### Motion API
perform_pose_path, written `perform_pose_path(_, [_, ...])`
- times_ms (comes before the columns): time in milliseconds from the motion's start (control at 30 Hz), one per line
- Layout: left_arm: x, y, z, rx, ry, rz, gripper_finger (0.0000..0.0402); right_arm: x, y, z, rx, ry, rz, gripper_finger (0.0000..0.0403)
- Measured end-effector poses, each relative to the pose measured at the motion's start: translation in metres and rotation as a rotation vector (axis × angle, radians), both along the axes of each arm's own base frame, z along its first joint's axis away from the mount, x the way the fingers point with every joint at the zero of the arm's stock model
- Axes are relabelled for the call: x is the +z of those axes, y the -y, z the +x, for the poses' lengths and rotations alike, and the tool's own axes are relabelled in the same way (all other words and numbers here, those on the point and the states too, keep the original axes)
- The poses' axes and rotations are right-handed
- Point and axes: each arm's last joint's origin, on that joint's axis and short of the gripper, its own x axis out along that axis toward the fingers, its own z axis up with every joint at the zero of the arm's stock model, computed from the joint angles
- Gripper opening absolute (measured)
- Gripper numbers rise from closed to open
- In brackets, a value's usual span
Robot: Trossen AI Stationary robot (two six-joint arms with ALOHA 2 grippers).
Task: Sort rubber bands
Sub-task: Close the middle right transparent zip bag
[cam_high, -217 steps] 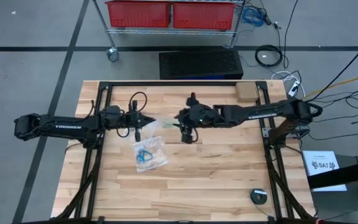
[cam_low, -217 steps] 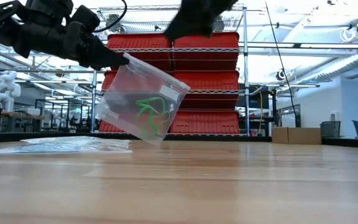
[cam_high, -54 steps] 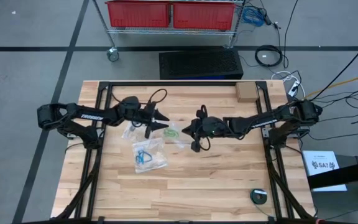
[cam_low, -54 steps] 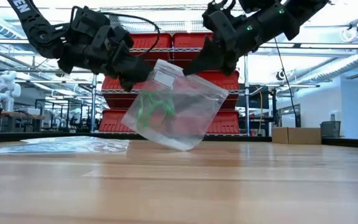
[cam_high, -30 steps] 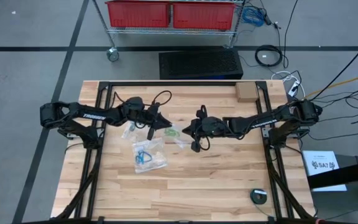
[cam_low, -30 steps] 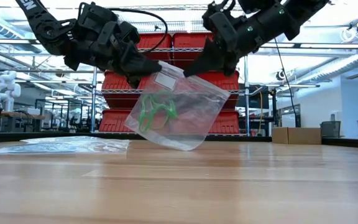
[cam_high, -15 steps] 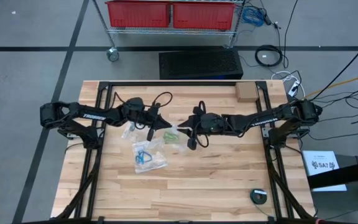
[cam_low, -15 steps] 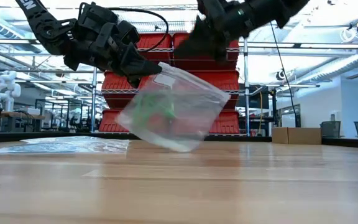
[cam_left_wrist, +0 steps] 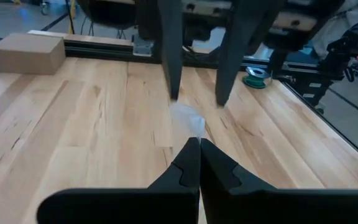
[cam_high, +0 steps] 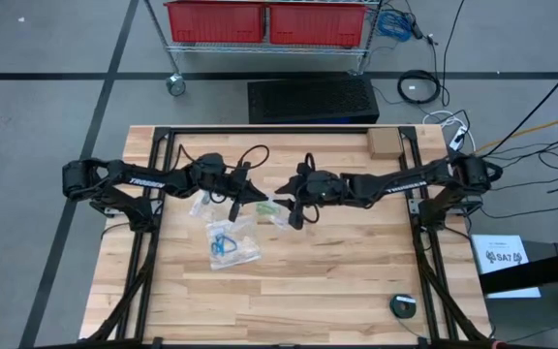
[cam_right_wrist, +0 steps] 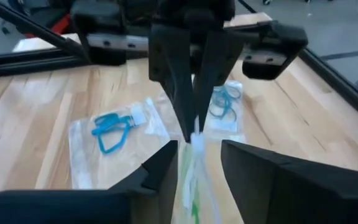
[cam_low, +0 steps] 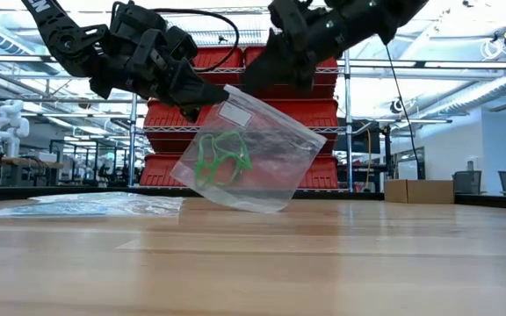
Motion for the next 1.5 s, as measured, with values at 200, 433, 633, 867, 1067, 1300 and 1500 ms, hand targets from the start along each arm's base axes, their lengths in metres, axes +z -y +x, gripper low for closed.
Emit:
perform_pose_path(200, [0.000, 0.000, 0.000, 0.000, 0.000, 0.000, 0.0001, -0.010, 0.005, 0.005, -0.011, -0.021, 0.001, 0.0112])
perform_pose_path(433, [0.000, 0.000, 0.000, 0.000, 0.001, 0.000, 0.0000, -0.012, 0.010, 0.007, 0.011, -0.007, 0.019, 0.0098])
perform_pose_path(633, [0.000, 0.000, 0.000, -0.001, 0.002, 0.006, 0.0000, -0.016, 0.013, 0.010, 0.034, 0.001, 0.033, 0.0066])
perform_pose_path(867, [0.000, 0.000, 0.000, 0.005, 0.003, 0.018, 0.0000, -0.020, 0.013, 0.012, 0.035, -0.004, 0.034, 0.0029])
perform_pose_path(1067, [0.000, -0.001, 0.000, 0.018, 0.000, 0.019, 0.0000, -0.020, 0.013, 0.012, 0.033, -0.014, 0.034, 0.0006])
perform_pose_path(1300, [0.000, -0.005, -0.001, 0.043, -0.003, 0.022, 0.0000, -0.024, 0.012, 0.009, 0.027, -0.069, 0.044, 0.0006])
perform_pose_path(1500, [0.000, -0.005, -0.001, 0.044, -0.003, 0.021, 0.0000, -0.030, 0.009, 0.006, 0.028, -0.133, 0.057, 0.0006])
